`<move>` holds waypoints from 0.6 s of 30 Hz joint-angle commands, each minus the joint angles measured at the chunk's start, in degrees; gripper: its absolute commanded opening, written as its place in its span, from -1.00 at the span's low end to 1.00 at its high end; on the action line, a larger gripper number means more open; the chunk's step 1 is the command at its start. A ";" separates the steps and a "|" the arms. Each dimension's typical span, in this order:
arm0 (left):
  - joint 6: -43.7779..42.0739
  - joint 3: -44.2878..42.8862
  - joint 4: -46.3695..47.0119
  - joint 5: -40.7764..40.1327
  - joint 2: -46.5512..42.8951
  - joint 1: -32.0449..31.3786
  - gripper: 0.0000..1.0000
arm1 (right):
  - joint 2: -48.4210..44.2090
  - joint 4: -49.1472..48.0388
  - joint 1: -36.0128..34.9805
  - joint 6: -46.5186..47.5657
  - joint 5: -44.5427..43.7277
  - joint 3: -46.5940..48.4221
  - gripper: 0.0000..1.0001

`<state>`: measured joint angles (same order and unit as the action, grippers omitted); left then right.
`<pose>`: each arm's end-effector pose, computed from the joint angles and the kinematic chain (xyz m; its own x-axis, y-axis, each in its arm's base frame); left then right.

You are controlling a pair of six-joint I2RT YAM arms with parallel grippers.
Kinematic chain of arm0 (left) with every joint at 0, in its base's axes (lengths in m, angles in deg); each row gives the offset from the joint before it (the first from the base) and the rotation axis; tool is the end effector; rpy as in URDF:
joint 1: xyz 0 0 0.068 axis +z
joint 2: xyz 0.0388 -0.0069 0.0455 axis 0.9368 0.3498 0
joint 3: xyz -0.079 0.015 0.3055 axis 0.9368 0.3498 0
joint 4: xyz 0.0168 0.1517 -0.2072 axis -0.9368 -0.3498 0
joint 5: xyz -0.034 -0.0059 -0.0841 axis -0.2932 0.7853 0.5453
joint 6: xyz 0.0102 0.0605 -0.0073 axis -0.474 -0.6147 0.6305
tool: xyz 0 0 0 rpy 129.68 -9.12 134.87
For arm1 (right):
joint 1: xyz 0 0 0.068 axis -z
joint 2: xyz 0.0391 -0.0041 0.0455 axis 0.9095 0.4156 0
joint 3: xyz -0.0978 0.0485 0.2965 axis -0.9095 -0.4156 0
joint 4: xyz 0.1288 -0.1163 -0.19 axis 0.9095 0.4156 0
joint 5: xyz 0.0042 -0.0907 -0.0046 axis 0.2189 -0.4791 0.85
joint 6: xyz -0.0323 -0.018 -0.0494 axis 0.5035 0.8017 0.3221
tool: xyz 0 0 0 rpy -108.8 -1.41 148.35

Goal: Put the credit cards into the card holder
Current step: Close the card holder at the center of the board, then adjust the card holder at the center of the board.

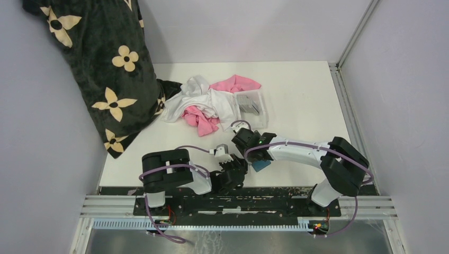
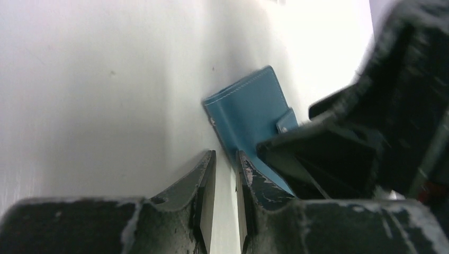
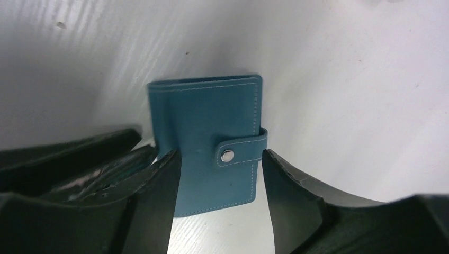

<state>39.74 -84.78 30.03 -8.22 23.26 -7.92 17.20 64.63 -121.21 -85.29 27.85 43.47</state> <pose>0.1017 -0.2934 0.1376 -0.5051 -0.5856 -0.6340 0.0395 0.7182 -0.6947 0.1809 0.2316 0.2124 -0.7269 -0.5171 -0.4520 -0.4531 0.8556 -0.2501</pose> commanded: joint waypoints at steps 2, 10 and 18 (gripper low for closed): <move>-3.88 -1.88 -7.16 -0.80 -0.75 3.90 -0.43 | -4.89 -0.43 -0.55 -2.59 -1.43 3.03 0.30; -10.47 -6.24 -7.01 3.55 0.76 8.97 -0.43 | -12.32 -2.27 0.90 -7.41 -11.99 -0.61 0.29; -19.18 -13.50 -2.59 15.98 6.24 13.22 -0.43 | -19.81 -7.89 5.49 -8.82 -15.27 -6.26 0.31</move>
<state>28.92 -94.03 25.57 1.02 26.40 4.14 0.90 60.82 -117.56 -92.24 16.99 39.16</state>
